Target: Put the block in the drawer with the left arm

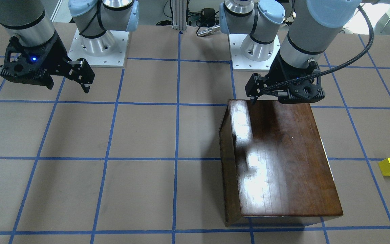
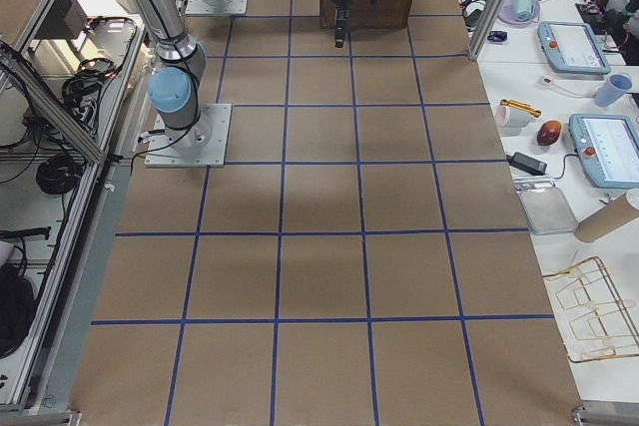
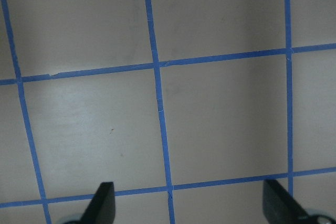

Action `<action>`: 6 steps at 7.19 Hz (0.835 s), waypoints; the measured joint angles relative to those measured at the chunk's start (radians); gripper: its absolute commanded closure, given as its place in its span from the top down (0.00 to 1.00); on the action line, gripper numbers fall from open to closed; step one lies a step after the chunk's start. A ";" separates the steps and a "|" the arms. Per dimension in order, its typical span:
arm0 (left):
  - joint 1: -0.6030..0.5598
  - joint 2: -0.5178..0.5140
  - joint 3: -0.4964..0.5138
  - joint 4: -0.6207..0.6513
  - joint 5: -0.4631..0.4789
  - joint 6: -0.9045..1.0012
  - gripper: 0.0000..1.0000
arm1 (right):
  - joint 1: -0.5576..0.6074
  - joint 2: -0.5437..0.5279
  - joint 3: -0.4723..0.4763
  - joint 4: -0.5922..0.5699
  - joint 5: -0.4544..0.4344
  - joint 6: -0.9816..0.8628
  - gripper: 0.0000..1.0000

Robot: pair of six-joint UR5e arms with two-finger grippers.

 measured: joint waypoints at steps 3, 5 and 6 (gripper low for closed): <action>0.024 0.002 0.002 0.000 0.001 0.007 1.00 | 0.000 0.000 0.000 0.000 0.000 0.000 1.00; 0.097 0.002 0.023 -0.002 -0.028 0.047 1.00 | 0.000 0.000 0.000 0.000 0.000 0.000 1.00; 0.143 -0.002 0.036 -0.002 -0.053 0.078 1.00 | 0.000 0.000 0.000 0.000 0.000 0.000 1.00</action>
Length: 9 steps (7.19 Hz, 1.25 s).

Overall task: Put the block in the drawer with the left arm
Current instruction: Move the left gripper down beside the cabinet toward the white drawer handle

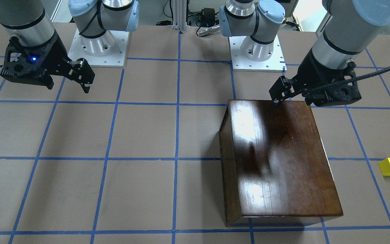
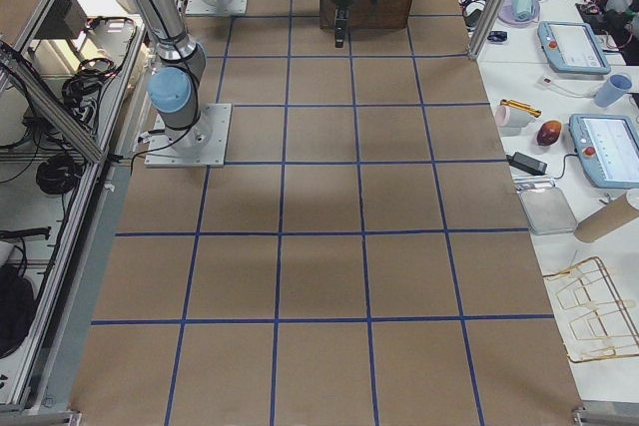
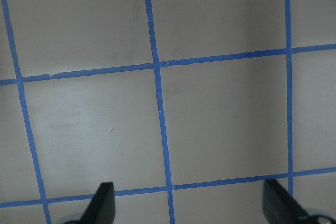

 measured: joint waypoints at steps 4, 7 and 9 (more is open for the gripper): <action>0.228 -0.040 0.028 0.006 -0.021 0.311 1.00 | 0.000 0.000 0.000 0.000 0.000 0.000 1.00; 0.353 -0.103 0.031 0.070 -0.042 0.518 1.00 | 0.000 0.000 0.000 0.000 0.000 0.000 1.00; 0.397 -0.168 0.031 0.129 -0.092 0.603 1.00 | 0.000 0.000 0.000 0.000 0.000 0.000 1.00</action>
